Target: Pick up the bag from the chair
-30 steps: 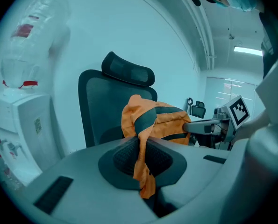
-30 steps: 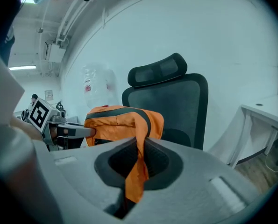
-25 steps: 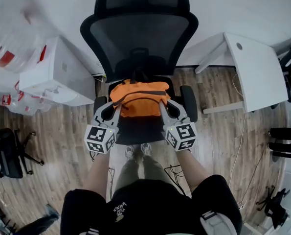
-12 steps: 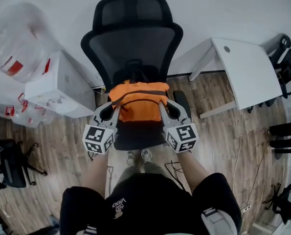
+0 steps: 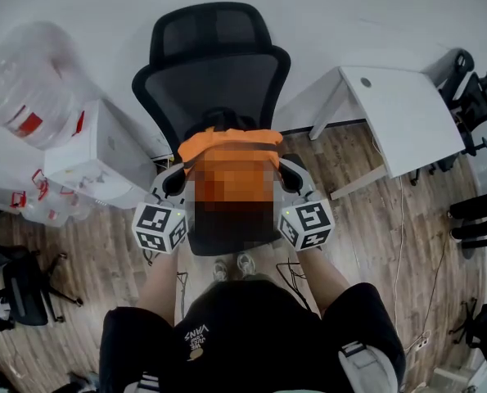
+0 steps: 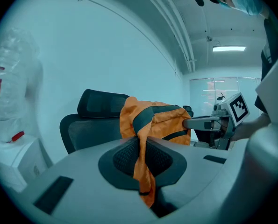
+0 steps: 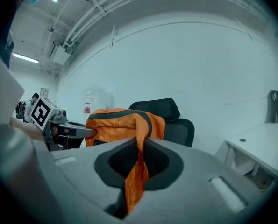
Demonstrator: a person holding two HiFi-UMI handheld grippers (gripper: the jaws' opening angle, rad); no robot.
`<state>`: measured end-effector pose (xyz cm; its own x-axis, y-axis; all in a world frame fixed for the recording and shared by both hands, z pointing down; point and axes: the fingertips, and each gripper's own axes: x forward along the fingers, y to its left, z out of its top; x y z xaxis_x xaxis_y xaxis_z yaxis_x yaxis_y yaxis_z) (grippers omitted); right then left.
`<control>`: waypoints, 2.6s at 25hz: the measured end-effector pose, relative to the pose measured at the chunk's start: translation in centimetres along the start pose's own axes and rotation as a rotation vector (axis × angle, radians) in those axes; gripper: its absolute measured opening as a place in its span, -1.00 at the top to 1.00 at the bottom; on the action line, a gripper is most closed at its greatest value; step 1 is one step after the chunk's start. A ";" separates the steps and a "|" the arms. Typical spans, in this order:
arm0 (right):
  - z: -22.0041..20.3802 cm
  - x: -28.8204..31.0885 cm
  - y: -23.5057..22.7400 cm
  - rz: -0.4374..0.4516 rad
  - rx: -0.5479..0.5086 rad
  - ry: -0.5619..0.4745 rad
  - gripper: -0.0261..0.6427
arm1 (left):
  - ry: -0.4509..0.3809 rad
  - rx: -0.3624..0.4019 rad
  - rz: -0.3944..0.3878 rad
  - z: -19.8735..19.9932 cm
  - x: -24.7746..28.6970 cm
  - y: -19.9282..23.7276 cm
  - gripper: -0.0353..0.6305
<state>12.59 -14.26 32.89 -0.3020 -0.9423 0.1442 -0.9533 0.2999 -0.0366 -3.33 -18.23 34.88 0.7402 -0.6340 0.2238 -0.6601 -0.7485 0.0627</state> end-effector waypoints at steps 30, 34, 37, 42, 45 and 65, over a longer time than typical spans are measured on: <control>8.9 -2.2 -0.1 -0.040 -0.047 -0.138 0.86 | -0.101 0.094 -0.073 9.5 -1.6 -0.8 0.81; 10.2 -2.3 0.0 -0.046 -0.054 -0.160 0.86 | -0.120 0.096 -0.083 10.7 -2.0 -0.9 0.81; 11.1 -2.5 0.1 -0.050 -0.062 -0.176 0.86 | -0.132 0.101 -0.087 11.5 -2.2 -0.9 0.81; 12.3 -3.1 0.1 -0.061 -0.070 -0.195 0.86 | -0.151 0.113 -0.095 12.8 -2.5 -1.3 0.81; 12.9 -3.5 0.1 -0.065 -0.075 -0.202 0.86 | -0.159 0.123 -0.099 13.6 -2.7 -1.5 0.81; 15.2 -4.9 -0.5 -0.062 -0.075 -0.230 0.86 | -0.197 0.127 -0.113 16.0 -3.1 -2.7 0.81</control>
<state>14.40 -12.08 17.20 -0.2455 -0.9657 -0.0849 -0.9692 0.2429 0.0397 -1.76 -17.36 18.49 0.8271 -0.5614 0.0281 -0.5598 -0.8272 -0.0488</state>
